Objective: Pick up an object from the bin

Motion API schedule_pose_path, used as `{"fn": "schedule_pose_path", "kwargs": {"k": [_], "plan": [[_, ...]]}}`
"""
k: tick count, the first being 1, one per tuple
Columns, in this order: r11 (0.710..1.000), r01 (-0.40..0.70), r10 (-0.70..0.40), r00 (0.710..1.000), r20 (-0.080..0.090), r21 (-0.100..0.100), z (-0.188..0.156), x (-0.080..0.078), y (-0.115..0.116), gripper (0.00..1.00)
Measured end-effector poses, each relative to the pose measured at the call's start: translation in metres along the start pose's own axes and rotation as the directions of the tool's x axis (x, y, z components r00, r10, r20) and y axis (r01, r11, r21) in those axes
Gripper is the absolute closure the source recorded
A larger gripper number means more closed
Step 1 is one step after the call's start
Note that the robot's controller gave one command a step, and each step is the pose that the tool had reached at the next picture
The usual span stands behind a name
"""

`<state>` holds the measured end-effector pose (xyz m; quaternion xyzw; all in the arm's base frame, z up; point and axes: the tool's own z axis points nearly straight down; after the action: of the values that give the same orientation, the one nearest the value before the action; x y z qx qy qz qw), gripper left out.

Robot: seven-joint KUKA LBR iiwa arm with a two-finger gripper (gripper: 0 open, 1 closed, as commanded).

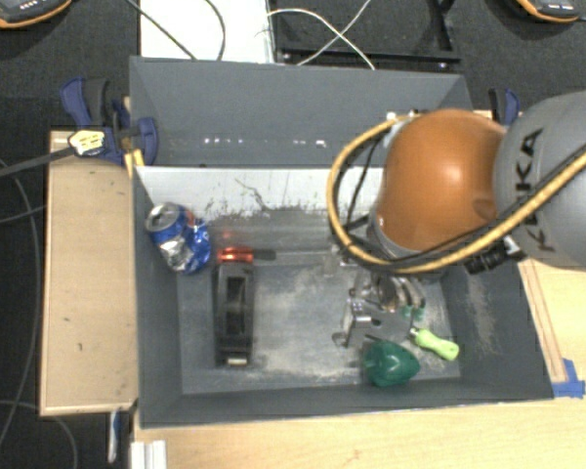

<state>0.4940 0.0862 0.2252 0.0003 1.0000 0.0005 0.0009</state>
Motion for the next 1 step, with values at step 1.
{"fn": "schedule_pose_path", "kwargs": {"k": [1], "plan": [[1.000,-0.004,0.004,1.000,0.000,0.001,0.1276,-0.0370,-0.0796,0.00]]}}
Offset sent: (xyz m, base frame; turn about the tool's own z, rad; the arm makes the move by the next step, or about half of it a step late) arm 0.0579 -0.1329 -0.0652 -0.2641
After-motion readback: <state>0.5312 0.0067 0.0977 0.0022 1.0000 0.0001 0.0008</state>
